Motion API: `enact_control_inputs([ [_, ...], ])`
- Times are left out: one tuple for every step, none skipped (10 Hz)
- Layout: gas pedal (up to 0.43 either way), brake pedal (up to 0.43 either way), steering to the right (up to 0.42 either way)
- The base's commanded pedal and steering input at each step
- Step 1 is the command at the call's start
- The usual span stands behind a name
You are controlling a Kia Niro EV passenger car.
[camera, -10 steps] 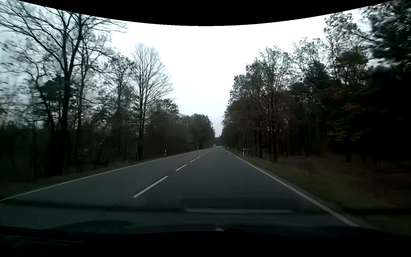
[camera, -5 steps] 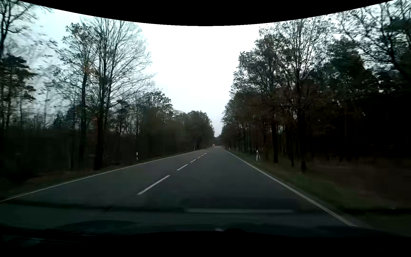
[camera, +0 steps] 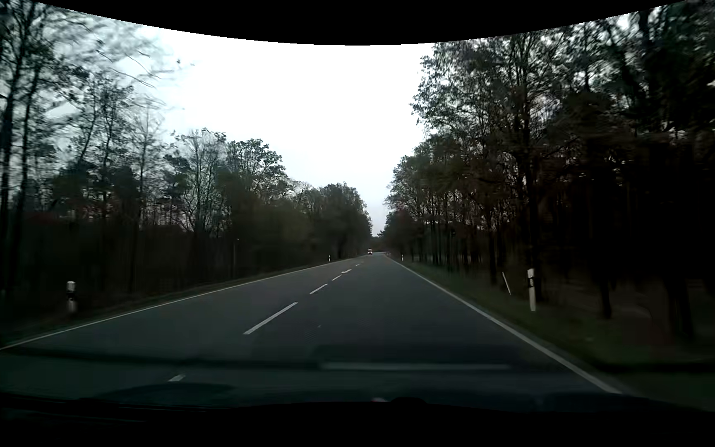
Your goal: Follow the waypoints while adhering to traffic rules and regulations
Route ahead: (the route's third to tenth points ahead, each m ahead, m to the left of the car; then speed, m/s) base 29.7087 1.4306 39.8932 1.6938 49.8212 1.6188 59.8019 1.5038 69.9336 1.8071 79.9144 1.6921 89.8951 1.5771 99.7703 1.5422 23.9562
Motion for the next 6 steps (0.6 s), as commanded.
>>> enact_control_inputs([
  [0.39, 0.0, 0.002],
  [0.39, 0.0, 0.002],
  [0.39, 0.0, 0.002],
  [0.39, 0.0, 0.002],
  [0.39, 0.0, 0.002],
  [0.39, 0.0, 0.002],
])
